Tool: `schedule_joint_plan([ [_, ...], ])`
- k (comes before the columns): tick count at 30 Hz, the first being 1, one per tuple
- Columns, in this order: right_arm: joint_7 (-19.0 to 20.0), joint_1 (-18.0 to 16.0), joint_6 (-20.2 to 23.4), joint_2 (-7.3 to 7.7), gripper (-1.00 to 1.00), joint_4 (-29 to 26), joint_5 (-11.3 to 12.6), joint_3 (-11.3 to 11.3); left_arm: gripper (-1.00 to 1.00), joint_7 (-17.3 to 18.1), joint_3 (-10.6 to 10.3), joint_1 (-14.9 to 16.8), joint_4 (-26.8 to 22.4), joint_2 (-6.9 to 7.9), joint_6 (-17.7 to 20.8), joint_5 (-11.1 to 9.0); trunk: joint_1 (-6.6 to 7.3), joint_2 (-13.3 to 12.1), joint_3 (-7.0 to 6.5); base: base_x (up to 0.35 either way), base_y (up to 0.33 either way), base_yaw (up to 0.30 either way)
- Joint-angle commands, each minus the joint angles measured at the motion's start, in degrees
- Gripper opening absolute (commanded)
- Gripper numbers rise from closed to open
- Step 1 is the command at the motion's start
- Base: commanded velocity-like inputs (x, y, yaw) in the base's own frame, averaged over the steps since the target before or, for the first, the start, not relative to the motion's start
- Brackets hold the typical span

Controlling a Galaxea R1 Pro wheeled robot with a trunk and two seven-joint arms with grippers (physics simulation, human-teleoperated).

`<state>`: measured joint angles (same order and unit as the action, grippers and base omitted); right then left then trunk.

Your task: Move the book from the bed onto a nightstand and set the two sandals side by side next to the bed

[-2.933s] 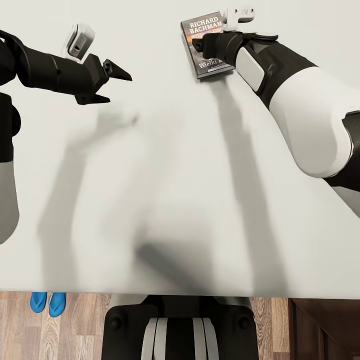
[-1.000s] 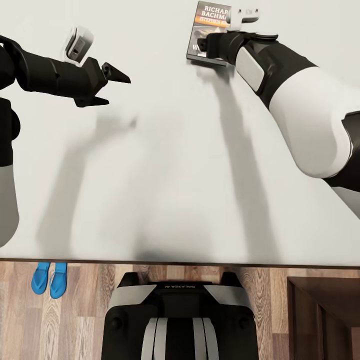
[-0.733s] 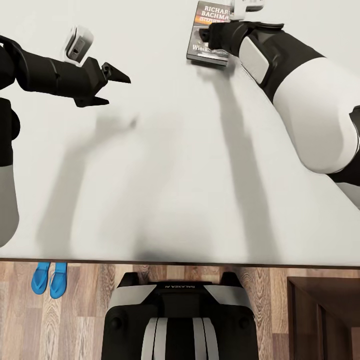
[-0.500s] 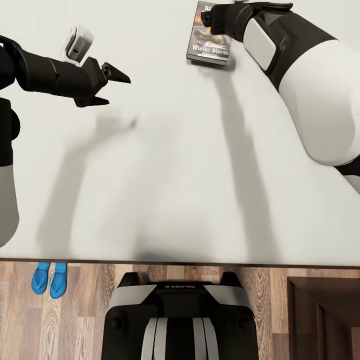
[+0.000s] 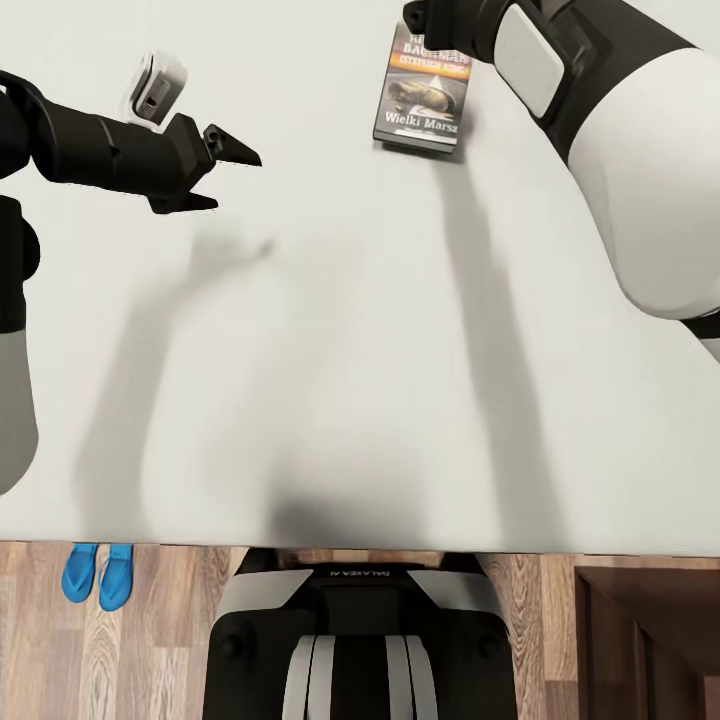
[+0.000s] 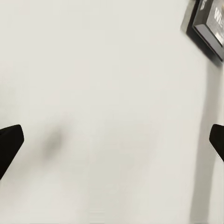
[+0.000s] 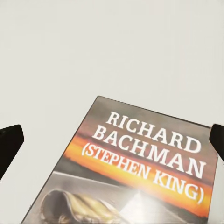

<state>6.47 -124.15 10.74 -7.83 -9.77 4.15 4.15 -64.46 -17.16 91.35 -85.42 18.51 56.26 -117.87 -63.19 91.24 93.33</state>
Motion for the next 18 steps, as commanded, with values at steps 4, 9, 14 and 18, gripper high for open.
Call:
schedule_joint_plan([
  [4,0.0,0.0,0.4,0.02,1.00,-0.1,0.4,0.4,1.00,-0.6,-0.1,0.1,-0.1,0.04,0.1,-0.5,-0.01,0.0,0.02,0.087,0.000,0.000],
  [9,-0.4,0.4,0.0,-0.08,1.00,-0.2,0.3,0.7,1.00,-0.6,-0.1,0.1,-0.1,0.04,0.1,-0.6,-0.01,0.0,0.02,0.035,0.000,0.000],
  [14,-0.6,1.1,-0.9,-0.49,1.00,-0.2,-0.6,1.6,1.00,-0.6,-0.1,-0.6,0.3,1.02,-0.9,-0.4,-0.02,0.0,0.02,0.003,0.000,0.000],
  [18,-0.6,1.1,-0.9,-0.49,1.00,-0.2,-0.6,1.6,1.00,-0.6,-0.1,-0.6,0.3,1.02,-0.9,-0.4,-0.02,0.0,0.02,0.000,0.000,0.000],
])
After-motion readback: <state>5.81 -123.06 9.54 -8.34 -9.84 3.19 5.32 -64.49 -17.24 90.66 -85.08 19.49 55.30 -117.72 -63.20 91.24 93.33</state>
